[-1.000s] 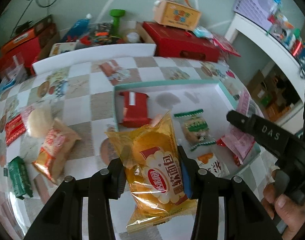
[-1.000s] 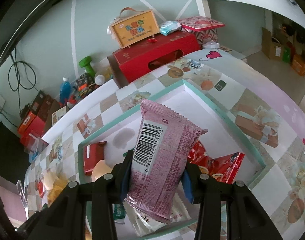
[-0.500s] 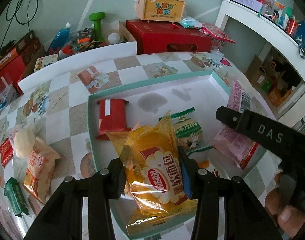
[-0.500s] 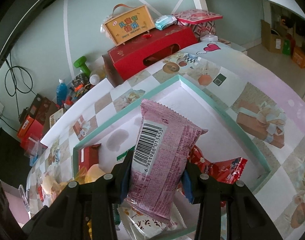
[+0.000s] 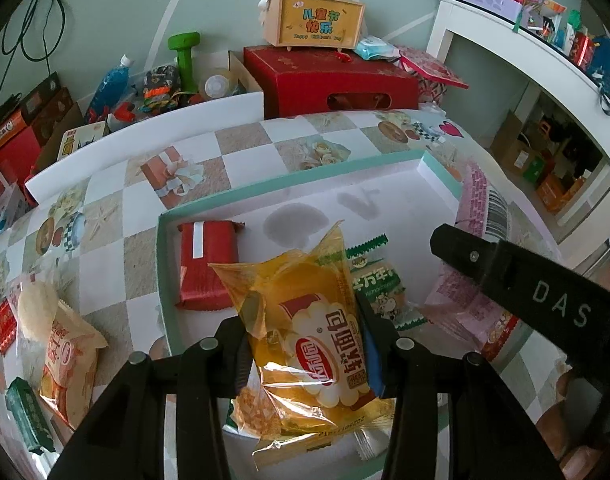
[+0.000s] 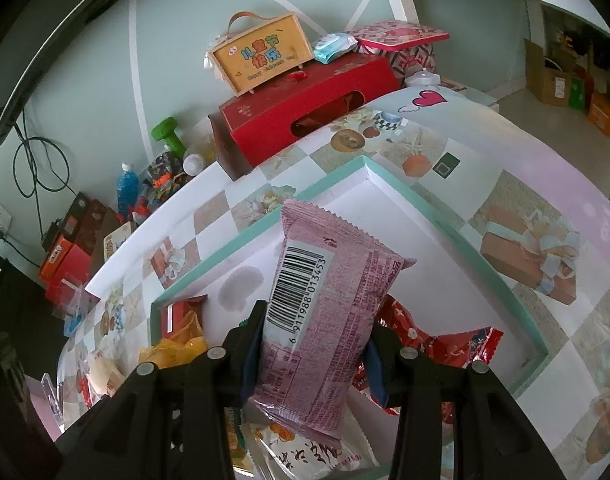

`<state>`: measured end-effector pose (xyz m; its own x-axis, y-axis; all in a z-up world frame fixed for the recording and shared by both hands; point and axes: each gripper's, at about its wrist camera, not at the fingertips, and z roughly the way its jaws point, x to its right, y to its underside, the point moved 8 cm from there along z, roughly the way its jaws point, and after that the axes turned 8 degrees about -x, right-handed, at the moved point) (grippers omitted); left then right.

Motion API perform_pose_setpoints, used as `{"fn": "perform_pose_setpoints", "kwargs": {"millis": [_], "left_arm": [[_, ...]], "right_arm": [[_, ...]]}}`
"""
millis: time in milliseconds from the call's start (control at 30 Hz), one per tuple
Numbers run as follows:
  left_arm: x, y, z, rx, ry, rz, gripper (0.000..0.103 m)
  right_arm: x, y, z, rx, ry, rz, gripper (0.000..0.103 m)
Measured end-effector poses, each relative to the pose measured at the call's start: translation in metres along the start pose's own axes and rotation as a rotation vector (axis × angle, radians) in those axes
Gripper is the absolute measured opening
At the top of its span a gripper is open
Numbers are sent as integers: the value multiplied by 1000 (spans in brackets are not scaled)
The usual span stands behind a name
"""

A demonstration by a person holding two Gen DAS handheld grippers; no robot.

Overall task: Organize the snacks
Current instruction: 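Open both tools to drop the pink bag and bread bag into the tray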

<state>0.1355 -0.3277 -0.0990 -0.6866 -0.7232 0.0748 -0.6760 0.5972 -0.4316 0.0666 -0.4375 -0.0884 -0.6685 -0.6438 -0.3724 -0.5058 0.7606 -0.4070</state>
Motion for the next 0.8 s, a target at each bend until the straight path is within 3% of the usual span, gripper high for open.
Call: {"fn": "perform_pose_setpoints", "kwargs": {"millis": [300, 333, 400, 433, 800], "left_arm": [[5, -5, 4, 14, -7, 19, 48], [5, -5, 4, 14, -12, 22, 51], [5, -5, 3, 13, -22, 24, 69], [4, -5, 1, 13, -25, 22, 70], [-10, -8, -21, 21, -38, -37, 71]], "right_arm": [[-2, -3, 1, 10, 9, -7, 46], [-2, -3, 2, 8, 12, -7, 46], [-1, -3, 2, 8, 15, -7, 47], [-2, -3, 0, 11, 16, -7, 47], [-5, -7, -13, 43, 25, -20, 48]]}}
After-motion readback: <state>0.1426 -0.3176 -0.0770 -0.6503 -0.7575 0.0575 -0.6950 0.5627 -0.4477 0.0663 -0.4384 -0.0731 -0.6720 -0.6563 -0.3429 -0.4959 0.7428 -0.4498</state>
